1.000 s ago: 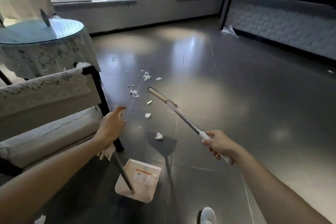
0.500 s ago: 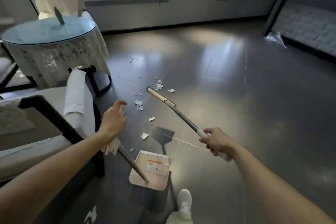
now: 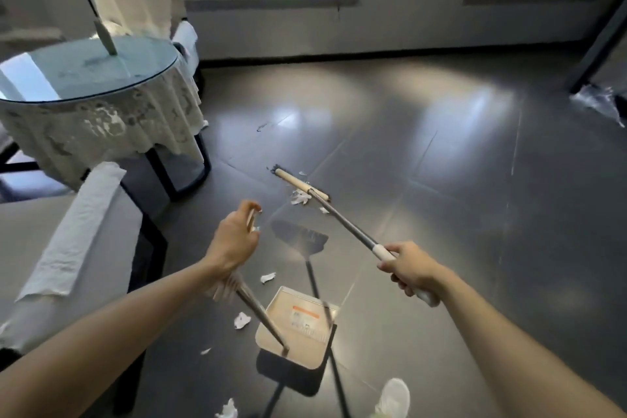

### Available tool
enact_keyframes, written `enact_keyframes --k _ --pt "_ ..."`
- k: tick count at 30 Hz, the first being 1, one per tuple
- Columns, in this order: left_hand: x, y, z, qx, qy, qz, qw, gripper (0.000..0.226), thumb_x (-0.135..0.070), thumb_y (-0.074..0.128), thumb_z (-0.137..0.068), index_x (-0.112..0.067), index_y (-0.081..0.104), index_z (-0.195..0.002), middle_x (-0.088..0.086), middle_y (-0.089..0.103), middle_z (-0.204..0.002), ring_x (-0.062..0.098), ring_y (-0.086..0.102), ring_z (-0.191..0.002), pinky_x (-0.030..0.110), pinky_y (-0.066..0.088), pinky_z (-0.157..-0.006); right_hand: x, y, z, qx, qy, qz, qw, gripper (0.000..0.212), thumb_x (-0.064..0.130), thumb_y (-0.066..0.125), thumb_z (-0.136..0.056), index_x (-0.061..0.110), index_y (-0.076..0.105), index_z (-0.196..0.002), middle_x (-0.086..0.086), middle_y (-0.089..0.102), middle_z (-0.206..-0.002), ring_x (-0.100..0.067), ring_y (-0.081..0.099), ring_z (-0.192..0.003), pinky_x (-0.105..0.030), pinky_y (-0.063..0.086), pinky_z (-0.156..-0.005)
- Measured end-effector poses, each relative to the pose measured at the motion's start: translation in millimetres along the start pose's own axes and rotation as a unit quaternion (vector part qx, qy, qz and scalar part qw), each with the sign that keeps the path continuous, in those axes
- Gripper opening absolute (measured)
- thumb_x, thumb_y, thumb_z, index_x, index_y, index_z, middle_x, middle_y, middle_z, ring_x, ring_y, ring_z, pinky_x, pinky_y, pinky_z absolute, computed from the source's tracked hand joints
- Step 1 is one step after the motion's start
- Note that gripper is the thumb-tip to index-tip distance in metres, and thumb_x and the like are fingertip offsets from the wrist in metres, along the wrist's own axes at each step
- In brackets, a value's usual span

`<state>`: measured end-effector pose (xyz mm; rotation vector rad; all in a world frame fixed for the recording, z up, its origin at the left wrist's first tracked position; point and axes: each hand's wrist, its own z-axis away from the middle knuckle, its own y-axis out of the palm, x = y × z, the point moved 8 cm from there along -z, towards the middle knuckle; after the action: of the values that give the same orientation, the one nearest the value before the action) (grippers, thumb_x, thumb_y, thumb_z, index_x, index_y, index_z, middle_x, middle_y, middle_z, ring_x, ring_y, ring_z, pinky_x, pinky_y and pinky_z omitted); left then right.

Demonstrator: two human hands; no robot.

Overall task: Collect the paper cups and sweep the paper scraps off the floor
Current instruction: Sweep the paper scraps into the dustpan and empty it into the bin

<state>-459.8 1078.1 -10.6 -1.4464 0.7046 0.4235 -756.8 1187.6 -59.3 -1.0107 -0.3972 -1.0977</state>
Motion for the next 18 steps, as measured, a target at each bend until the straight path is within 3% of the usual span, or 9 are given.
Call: enact_keyframes --k 5,8,12,18 --pt "-15 52 -108 -0.031 -0.051 -0.03 0.998 0.035 -0.006 0.061 -0.082 -0.018 0.05 -0.113 0.009 0.063 -0.103 0.021 0.055 -0.085 0.026 0.036 -0.072 24 -85 -138 0.028 -0.017 0.032 0.999 0.015 0.009 0.055 -0.092 0.004 0.059 -0.106 -0.006 0.043 -0.058 -0.014 0.035 -0.04 -0.019 0.033 -0.035" --pt "-25 79 -158 -0.052 -0.086 -0.03 0.994 0.035 -0.006 0.061 -0.083 -0.02 0.049 -0.113 0.005 0.062 -0.103 0.013 0.052 -0.08 0.025 0.036 -0.072 42 -137 -211 0.062 -0.022 0.048 0.997 0.015 0.009 0.055 -0.092 0.004 0.058 -0.107 -0.006 0.043 -0.058 -0.014 0.034 -0.039 -0.019 0.033 -0.035" --pt "-46 105 -219 -0.076 -0.113 -0.034 0.99 0.038 -0.006 0.061 -0.084 -0.02 0.049 -0.117 -0.001 0.055 -0.101 0.015 0.049 -0.083 0.027 0.036 -0.074 72 -188 -303 0.094 -0.03 0.074 0.992 0.004 0.009 0.055 -0.093 0.009 0.055 -0.097 -0.007 0.043 -0.06 -0.015 0.035 -0.04 -0.019 0.034 -0.035" --pt "-47 138 -305 -0.088 -0.177 -0.037 0.98 0.036 -0.008 0.058 -0.087 -0.025 0.045 -0.117 0.001 0.053 -0.101 0.013 0.052 -0.077 0.027 0.035 -0.071 107 -222 -435 0.144 -0.023 0.104 0.984 0.017 0.008 0.054 -0.094 0.006 0.056 -0.11 -0.008 0.045 -0.062 -0.014 0.036 -0.042 -0.018 0.035 -0.035"
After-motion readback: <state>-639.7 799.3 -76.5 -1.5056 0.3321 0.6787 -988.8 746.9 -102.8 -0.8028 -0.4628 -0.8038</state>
